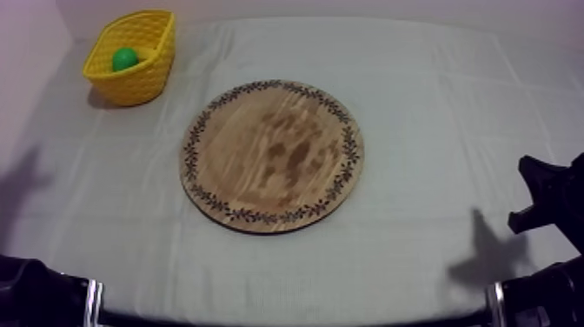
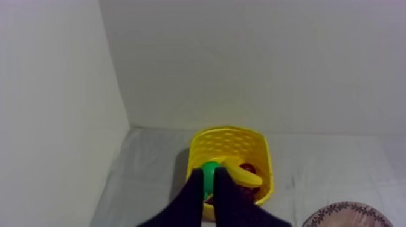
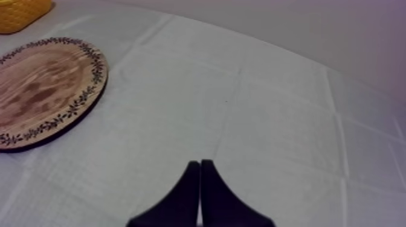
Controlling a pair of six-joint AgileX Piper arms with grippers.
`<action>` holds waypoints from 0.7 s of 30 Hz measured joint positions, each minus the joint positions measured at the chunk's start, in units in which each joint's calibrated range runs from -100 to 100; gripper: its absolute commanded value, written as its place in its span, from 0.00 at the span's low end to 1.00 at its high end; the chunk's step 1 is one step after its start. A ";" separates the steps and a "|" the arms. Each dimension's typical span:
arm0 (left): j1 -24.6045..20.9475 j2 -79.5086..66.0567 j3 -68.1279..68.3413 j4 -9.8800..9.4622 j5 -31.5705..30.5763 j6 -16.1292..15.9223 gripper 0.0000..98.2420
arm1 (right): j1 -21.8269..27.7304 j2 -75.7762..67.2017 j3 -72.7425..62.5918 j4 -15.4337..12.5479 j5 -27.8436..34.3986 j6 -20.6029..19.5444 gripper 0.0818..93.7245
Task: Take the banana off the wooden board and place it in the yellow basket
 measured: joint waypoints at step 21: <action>1.82 -39.59 52.15 0.58 -14.05 -1.37 0.00 | 0.00 0.00 0.00 0.00 0.01 0.01 0.00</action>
